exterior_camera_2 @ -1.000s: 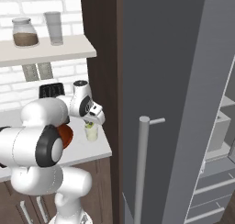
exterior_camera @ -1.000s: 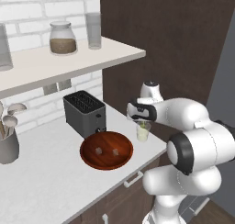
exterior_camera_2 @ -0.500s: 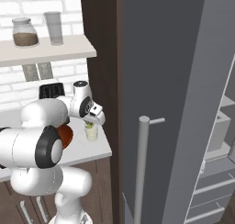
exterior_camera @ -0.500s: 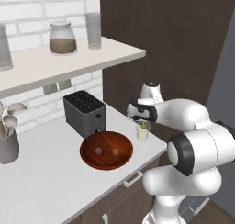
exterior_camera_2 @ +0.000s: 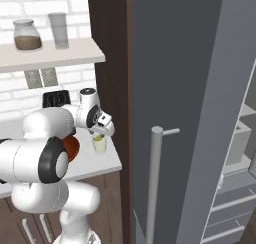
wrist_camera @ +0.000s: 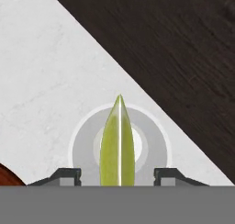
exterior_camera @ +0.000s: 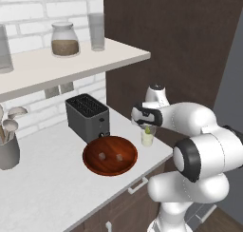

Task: Grab a lemon wedge from the fridge and one ice cube from the ice bowl, and put them in the glass of lemonade.

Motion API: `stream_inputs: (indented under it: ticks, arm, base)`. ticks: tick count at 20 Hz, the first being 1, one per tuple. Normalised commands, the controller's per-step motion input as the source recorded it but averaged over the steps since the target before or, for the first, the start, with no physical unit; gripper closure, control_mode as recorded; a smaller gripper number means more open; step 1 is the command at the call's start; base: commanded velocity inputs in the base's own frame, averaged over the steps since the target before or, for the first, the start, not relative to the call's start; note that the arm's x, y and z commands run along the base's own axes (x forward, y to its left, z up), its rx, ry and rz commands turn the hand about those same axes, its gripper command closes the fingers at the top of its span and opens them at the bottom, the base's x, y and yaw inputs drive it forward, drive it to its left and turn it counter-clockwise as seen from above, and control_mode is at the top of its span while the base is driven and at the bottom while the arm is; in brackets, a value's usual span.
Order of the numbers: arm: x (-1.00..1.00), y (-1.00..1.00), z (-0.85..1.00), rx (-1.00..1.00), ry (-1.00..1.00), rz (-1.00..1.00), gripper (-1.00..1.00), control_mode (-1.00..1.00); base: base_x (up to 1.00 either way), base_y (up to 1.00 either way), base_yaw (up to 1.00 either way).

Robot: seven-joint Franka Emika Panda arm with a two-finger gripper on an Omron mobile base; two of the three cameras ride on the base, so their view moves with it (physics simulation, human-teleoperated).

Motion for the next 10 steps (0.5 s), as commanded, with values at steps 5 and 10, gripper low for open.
stream_inputs:
  ticks: [5,10]
  arm:
    - [0.00,0.00,0.00,0.00,0.00,0.00,-1.00,-1.00]
    - [-0.18,0.00,0.09,0.03,-0.01,0.00,-1.00,-1.00]
  base:
    - [0.00,0.00,0.00]
    - [0.00,0.00,0.00]
